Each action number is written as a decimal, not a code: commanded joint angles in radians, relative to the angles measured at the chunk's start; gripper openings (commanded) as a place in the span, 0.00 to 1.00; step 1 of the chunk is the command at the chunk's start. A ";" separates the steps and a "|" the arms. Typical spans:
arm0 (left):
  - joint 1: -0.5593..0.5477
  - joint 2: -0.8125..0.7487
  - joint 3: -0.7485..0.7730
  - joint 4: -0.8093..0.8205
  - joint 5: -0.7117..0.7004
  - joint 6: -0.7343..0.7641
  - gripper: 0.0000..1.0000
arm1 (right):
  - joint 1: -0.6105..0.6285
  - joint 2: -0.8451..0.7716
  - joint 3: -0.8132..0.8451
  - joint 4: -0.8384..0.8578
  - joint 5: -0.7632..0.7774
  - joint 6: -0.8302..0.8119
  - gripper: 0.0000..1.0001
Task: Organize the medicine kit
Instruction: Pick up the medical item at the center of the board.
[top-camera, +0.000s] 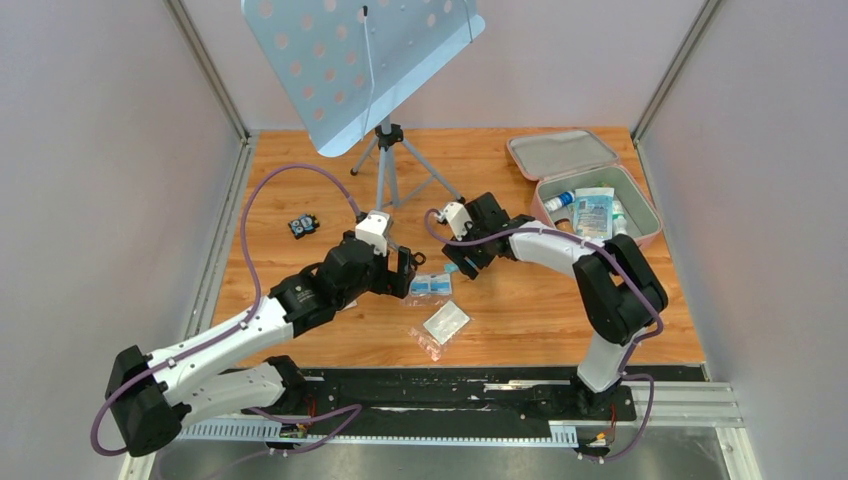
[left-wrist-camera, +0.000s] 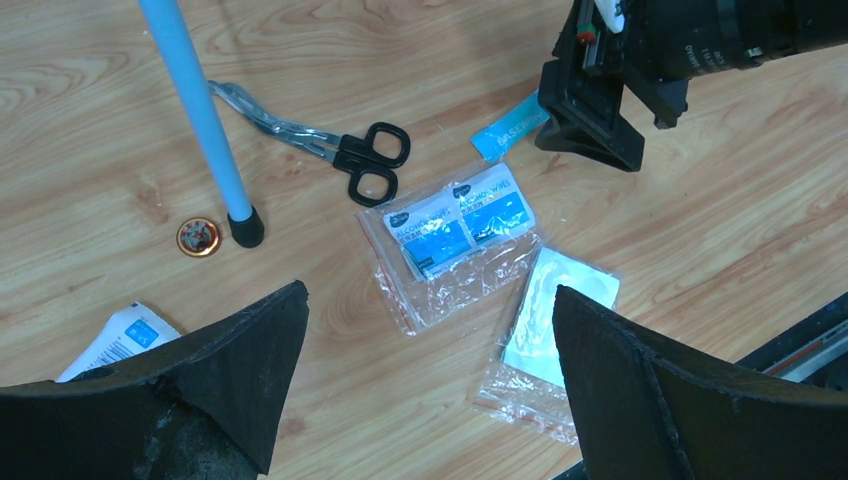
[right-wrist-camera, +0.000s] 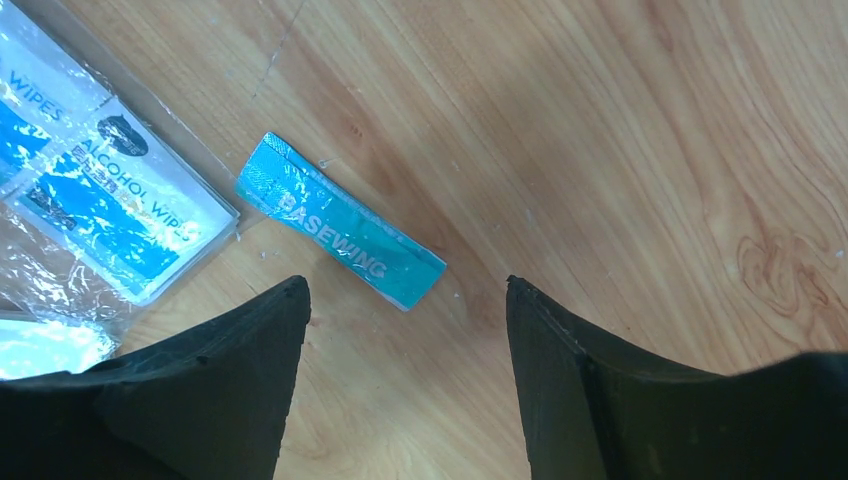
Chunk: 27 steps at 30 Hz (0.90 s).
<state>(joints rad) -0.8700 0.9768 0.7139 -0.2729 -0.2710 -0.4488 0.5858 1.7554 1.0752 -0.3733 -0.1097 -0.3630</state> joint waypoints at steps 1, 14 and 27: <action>-0.004 -0.031 -0.007 0.005 -0.031 -0.023 1.00 | 0.000 0.020 0.052 0.048 -0.056 -0.088 0.70; -0.004 -0.027 -0.008 0.014 -0.029 -0.016 1.00 | 0.018 0.119 0.105 0.050 -0.068 -0.054 0.43; -0.004 -0.025 -0.012 0.027 -0.033 -0.013 1.00 | 0.020 0.102 0.078 0.020 -0.021 0.045 0.08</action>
<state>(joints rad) -0.8700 0.9604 0.7090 -0.2722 -0.2874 -0.4519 0.6003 1.8610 1.1561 -0.3450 -0.1535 -0.3645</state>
